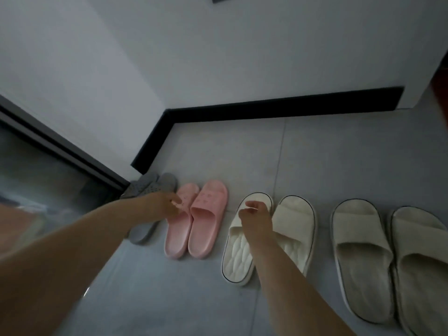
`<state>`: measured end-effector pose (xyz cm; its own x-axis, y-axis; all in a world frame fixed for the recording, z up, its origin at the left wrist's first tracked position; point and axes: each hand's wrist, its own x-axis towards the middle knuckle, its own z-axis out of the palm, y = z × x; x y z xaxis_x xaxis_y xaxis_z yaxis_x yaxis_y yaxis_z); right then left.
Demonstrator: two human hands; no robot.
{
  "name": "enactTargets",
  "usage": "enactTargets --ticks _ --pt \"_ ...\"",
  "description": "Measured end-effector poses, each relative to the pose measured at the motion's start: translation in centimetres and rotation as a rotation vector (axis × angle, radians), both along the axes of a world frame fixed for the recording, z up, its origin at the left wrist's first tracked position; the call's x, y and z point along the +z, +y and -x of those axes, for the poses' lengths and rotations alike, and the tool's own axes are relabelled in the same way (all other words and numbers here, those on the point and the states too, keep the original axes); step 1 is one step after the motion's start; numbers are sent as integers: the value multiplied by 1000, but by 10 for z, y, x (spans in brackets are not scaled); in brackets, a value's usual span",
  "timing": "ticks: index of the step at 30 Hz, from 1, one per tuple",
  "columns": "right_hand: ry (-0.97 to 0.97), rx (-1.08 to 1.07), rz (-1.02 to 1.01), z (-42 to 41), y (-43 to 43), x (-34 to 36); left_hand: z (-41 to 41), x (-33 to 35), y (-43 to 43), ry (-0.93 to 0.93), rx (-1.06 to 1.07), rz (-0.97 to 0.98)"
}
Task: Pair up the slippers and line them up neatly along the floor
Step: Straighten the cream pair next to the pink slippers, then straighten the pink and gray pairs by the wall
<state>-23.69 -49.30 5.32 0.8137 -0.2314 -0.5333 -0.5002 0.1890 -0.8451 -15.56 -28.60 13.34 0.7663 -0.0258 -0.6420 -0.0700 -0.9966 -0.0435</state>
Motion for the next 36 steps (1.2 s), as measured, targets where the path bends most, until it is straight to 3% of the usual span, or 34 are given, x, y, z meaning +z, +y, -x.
enactTargets --ticks 3,6,11,14,18,21,26,31,36 --pt "-80 252 161 -11 19 -20 -13 -32 35 41 -48 -59" --pt "-59 373 315 -19 37 -32 -37 -55 62 8 -105 26" --pt "-10 423 437 -22 80 -51 -67 -88 74 -29 -199 69" --pt "-2 429 516 -28 105 -69 -79 -119 90 -38 -134 63" --pt "6 516 602 -35 116 -76 -72 -151 100 -126 -340 52" --pt "29 531 656 -35 117 -85 -77 -161 104 -150 -190 79" --pt "15 363 656 -42 124 -91 -94 -167 105 -123 -139 166" --pt "90 422 758 -56 127 -89 -90 -171 113 -216 -253 185" --pt "117 495 736 -61 119 -91 -93 -172 115 -187 -143 258"
